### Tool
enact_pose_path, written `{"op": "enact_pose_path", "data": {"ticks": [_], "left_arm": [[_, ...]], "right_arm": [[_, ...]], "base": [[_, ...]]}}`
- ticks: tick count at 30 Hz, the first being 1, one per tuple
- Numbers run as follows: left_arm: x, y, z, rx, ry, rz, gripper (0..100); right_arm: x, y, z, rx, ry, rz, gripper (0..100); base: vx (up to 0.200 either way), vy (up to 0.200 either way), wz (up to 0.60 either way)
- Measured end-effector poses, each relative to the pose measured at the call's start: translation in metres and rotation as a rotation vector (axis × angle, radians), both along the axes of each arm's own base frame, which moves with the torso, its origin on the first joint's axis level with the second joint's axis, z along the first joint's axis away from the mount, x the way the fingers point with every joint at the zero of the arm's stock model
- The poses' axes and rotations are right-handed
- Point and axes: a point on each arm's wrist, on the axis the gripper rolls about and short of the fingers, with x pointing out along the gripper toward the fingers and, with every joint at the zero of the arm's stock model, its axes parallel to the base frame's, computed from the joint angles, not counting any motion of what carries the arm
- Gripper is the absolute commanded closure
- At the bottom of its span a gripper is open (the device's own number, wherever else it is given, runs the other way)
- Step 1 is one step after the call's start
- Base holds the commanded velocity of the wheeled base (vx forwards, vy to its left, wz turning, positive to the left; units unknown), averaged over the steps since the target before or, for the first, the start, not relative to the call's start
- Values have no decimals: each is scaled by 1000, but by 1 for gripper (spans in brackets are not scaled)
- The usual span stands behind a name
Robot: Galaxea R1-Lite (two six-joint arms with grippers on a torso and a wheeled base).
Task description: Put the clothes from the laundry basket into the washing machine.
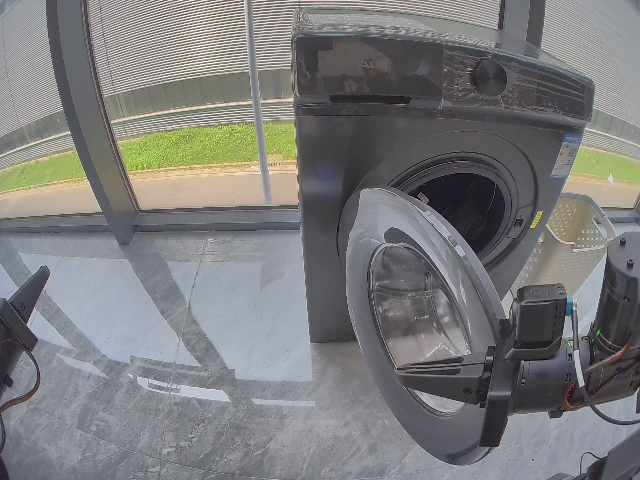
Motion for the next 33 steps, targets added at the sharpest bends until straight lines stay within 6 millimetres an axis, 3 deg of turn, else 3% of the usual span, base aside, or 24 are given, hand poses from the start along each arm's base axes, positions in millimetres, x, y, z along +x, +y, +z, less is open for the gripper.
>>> {"op": "enact_pose_path", "data": {"ticks": [13, 33], "left_arm": [[0, -1, -11, -4, 43, -21, 100], [0, -2, -13, -3, 52, -83, 100]], "right_arm": [[0, -11, -19, -78, 15, -115, 100], [14, -25, -19, -83, 7, -239, 100]], "base": [[0, 0, 0], [0, -200, 0]]}}
